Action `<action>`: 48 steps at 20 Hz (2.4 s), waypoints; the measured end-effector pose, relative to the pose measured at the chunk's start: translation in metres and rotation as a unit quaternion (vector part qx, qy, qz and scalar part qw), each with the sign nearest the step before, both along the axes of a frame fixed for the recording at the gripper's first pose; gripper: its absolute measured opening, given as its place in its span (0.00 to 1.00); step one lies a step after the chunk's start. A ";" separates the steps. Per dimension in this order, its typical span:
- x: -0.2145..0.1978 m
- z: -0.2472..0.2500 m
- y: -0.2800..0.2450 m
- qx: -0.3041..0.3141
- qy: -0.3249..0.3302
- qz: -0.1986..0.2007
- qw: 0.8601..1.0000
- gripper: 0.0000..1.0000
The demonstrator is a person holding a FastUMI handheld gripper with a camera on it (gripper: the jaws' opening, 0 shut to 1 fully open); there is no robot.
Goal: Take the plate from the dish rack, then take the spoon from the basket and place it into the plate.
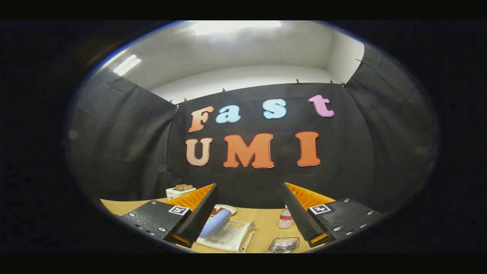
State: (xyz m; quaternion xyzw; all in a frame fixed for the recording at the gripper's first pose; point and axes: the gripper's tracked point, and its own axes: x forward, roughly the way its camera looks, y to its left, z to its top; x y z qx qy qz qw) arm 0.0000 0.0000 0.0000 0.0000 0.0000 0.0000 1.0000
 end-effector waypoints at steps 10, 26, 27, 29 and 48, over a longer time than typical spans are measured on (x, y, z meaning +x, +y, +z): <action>0.004 -0.004 0.041 -0.008 0.033 0.021 0.999 0.98; 0.035 -0.086 0.078 0.018 0.299 0.077 0.951 0.99; 0.032 -0.099 0.087 0.021 0.331 0.091 0.939 0.99; 0.027 -0.116 0.100 0.042 0.381 0.110 0.917 0.98; 0.062 -0.233 0.080 0.018 0.598 0.034 0.801 0.49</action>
